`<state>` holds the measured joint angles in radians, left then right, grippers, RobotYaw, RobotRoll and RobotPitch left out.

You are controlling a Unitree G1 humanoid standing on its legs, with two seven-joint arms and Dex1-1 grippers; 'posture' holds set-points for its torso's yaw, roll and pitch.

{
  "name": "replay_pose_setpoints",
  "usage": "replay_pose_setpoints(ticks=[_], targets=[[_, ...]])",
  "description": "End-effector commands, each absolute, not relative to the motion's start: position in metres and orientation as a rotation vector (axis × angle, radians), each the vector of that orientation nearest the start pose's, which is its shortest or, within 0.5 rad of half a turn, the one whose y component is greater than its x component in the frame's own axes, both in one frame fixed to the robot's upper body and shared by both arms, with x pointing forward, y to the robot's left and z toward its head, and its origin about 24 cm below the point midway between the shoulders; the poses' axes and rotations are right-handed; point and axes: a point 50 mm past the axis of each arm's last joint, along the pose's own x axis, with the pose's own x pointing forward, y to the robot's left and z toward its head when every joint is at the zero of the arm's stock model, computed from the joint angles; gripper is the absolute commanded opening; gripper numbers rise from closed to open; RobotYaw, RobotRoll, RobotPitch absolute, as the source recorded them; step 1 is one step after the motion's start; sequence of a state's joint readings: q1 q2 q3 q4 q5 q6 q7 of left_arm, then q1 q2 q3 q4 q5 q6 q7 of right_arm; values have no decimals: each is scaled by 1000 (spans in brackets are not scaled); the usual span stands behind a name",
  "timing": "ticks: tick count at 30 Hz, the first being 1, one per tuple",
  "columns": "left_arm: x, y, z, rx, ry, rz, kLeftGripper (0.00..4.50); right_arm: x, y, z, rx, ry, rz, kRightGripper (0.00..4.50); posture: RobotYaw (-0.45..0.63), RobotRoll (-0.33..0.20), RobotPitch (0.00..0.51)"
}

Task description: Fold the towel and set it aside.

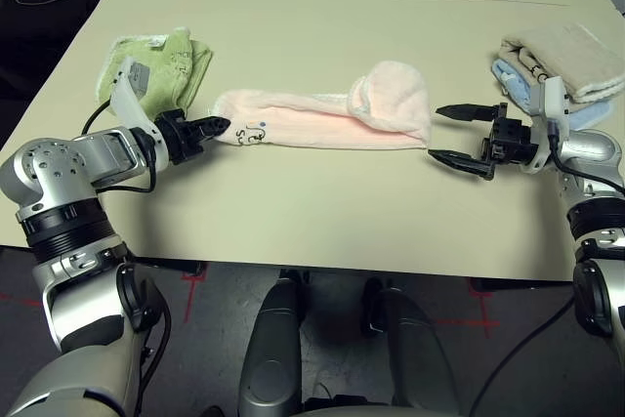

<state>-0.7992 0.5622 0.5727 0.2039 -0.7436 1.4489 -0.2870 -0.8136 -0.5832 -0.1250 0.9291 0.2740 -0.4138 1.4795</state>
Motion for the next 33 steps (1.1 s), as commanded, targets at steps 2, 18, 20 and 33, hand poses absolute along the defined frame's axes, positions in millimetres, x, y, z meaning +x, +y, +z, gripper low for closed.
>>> replay_pose_setpoints(ticks=[2,18,20,33], targets=[[308,275,211,-532,423,-330,10,338,-252,161,-428,-171,1139,4500,144,0,248],[302,259,227,-446,384,-421,10,347,-239,170,-416,-211,1158,4500,161,0,237],[304,256,230,-422,378,-436,10,347,-239,170,-416,-215,1156,4500,161,0,235],[312,178,295,-311,269,-869,10,348,-237,170,-412,-218,1151,4500,160,0,233]])
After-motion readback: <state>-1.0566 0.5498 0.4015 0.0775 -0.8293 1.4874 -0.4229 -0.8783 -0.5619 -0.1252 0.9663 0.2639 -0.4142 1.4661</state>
